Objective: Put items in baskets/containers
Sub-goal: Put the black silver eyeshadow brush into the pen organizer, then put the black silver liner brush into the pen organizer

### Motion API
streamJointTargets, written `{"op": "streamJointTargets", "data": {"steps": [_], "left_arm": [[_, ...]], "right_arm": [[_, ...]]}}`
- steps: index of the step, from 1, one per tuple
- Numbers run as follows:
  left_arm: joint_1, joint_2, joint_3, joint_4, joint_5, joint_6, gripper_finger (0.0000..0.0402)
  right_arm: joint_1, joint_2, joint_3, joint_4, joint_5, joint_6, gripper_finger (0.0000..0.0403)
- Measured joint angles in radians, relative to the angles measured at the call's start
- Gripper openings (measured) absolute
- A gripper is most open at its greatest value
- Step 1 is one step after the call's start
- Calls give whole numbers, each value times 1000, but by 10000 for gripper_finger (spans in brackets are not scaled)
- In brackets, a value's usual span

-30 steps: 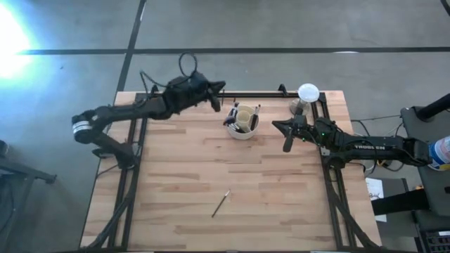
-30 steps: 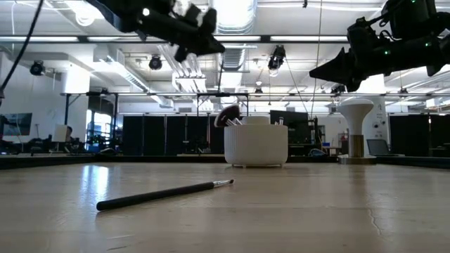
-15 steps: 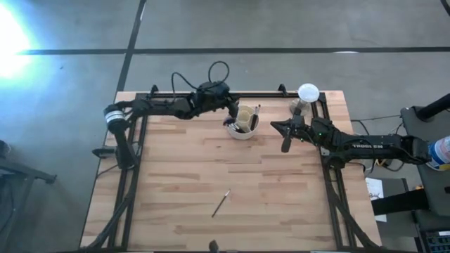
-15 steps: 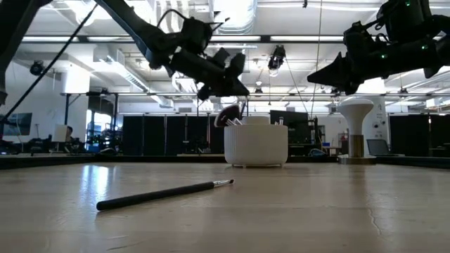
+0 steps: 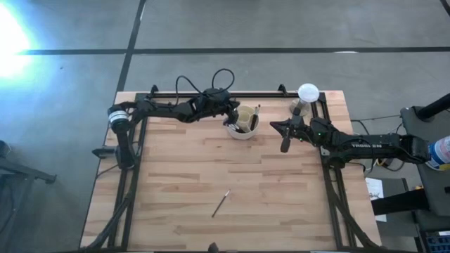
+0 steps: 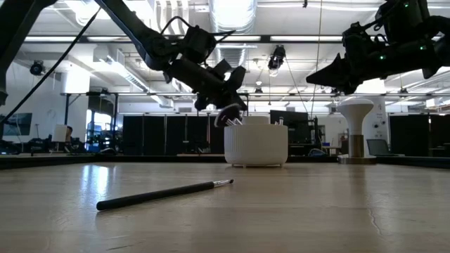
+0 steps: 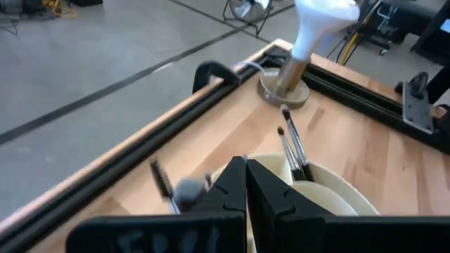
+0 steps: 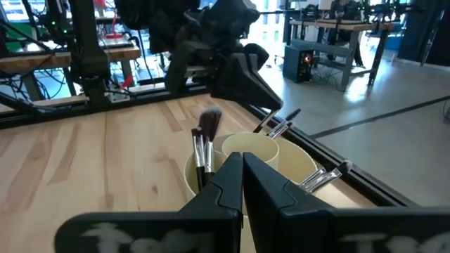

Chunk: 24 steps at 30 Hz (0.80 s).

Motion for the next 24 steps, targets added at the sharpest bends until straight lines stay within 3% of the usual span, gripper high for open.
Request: {"op": "streamJointTargets", "data": {"steps": [8,24], "left_arm": [[-12,-2,-1,-65,-6,-58,4],[-15,-53,114,-298,-43,-29,62]], "right_arm": [[0,0,0,0,-1,-2,8],[0,0,0,-1,-2,1,8]]}}
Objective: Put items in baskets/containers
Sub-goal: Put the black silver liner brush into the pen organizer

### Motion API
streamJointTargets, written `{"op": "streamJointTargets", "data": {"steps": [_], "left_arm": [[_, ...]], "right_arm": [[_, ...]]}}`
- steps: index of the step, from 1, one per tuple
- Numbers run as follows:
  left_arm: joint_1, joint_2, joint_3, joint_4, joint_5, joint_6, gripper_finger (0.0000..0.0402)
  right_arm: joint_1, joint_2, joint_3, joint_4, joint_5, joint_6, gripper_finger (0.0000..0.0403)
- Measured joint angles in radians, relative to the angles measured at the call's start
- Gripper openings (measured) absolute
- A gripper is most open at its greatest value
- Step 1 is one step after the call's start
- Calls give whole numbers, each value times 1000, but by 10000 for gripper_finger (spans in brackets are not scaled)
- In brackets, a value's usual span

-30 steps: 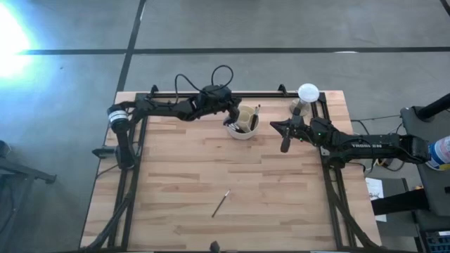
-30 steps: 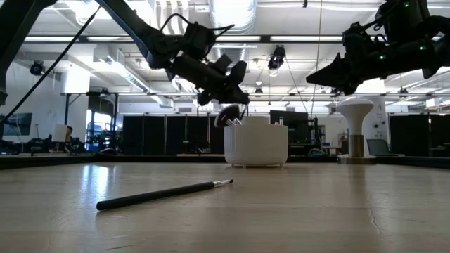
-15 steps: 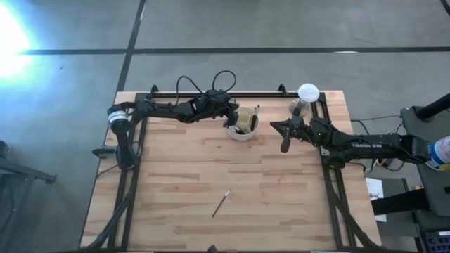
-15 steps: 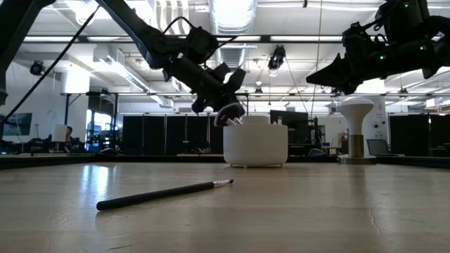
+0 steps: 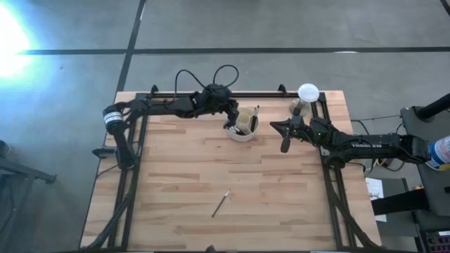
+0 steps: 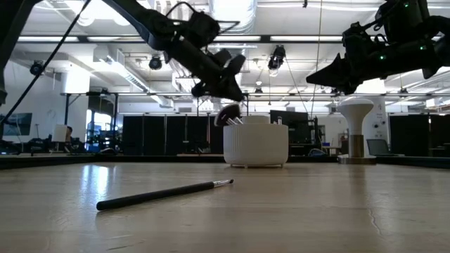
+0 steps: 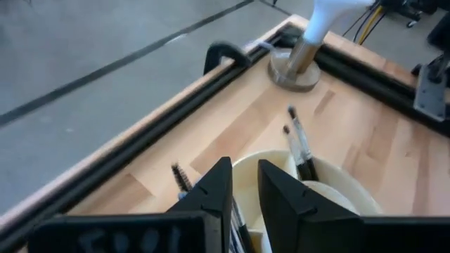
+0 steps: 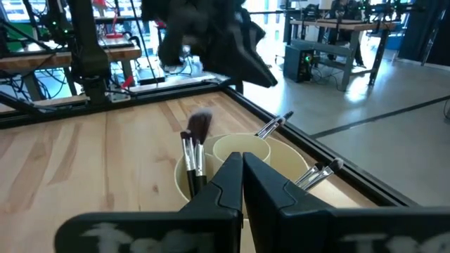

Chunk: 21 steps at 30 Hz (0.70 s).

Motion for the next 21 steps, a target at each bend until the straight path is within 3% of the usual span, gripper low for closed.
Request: {"op": "streamJointTargets", "data": {"steps": [12,21], "left_arm": [[-39,-132,-2,-138,-36,18,62],[-257,-177,-1,-347,-228,31,62]], "right_arm": [[0,0,0,0,0,-4,8],[0,0,0,-1,0,-11,8]]}}
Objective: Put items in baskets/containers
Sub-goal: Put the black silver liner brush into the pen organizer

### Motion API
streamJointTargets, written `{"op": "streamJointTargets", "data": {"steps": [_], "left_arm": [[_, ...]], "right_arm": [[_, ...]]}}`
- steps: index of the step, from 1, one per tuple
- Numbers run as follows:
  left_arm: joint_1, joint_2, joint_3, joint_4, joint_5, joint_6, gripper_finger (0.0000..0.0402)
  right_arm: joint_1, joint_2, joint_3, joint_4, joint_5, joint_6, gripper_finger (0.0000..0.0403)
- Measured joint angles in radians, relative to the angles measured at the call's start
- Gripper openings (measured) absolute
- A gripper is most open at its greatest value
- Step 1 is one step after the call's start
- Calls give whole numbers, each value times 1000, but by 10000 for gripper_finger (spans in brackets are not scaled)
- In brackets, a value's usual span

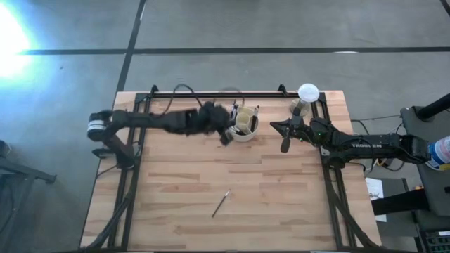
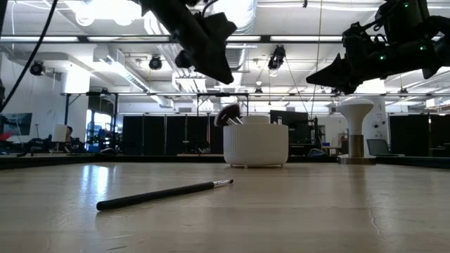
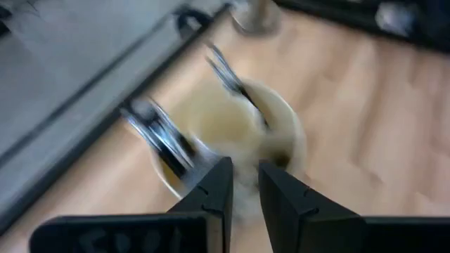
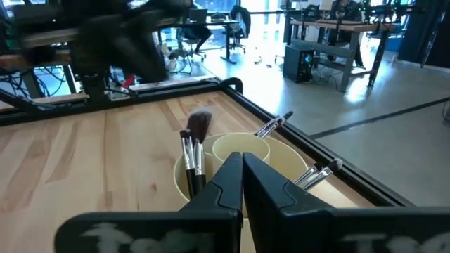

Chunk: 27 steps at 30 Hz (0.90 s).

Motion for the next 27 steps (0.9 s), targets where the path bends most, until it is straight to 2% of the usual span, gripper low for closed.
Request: {"op": "streamJointTargets", "data": {"steps": [6,11,16,21,24,27], "left_arm": [[-177,2,0,-145,-45,-208,62],[-333,11,-1,-267,-119,-471,62],[-470,30,-3,-334,-138,-764,62],[-581,103,0,-339,-84,-978,62],[-609,155,8,-341,-65,-1099,62],[-614,205,27,-339,-36,-1145,62]], "right_arm": [[0,0,0,-2,0,-1,8],[0,0,0,-2,0,-7,8],[0,0,0,-1,0,-9,8],[0,0,0,0,0,-8,8],[0,0,0,1,0,-8,8],[0,0,0,2,0,-8,8]]}}
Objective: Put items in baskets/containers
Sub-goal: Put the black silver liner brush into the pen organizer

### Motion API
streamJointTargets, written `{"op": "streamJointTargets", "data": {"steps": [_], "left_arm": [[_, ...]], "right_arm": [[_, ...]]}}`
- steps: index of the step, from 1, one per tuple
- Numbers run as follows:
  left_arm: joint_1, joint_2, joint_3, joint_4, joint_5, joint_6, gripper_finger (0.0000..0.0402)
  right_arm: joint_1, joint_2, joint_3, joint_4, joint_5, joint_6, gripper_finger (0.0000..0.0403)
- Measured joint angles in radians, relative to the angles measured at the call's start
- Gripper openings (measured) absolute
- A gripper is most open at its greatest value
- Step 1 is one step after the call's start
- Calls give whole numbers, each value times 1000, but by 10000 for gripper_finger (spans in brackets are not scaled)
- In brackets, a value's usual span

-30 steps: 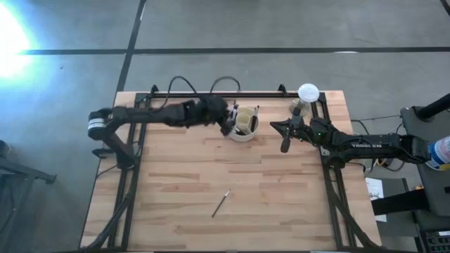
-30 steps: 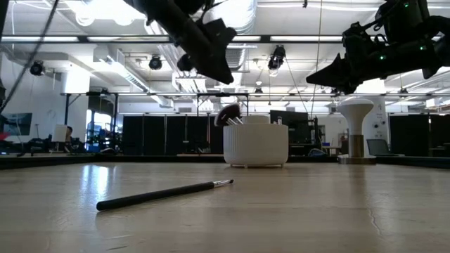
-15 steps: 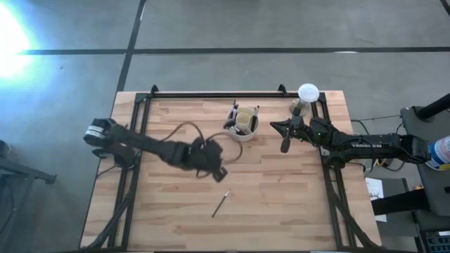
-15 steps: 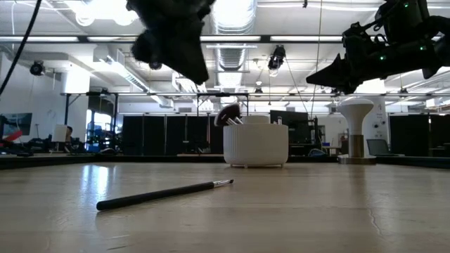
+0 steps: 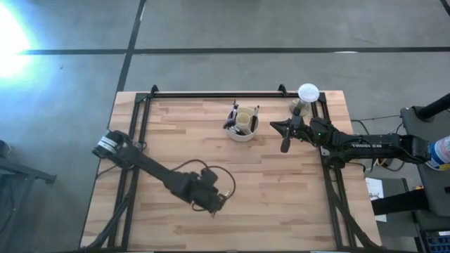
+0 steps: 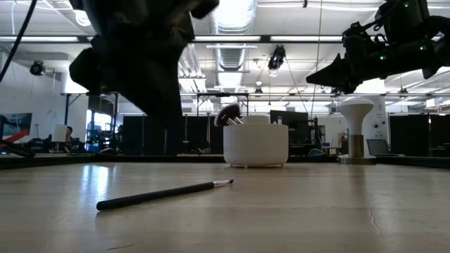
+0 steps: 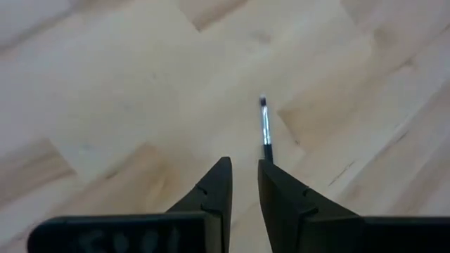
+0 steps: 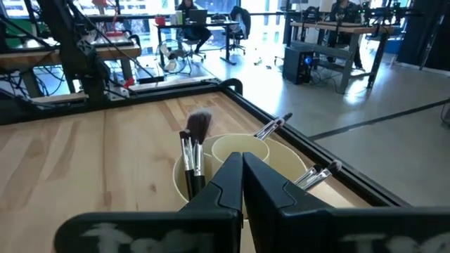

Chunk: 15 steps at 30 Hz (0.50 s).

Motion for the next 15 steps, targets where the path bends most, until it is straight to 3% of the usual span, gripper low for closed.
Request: {"op": "streamJointTargets", "data": {"steps": [9,15], "left_arm": [[27,153,130,-5,49,36,62],[44,276,324,-196,62,56,63]], "right_arm": [[0,-2,0,17,-2,8,8],[10,-2,-5,0,-3,25,8]]}}
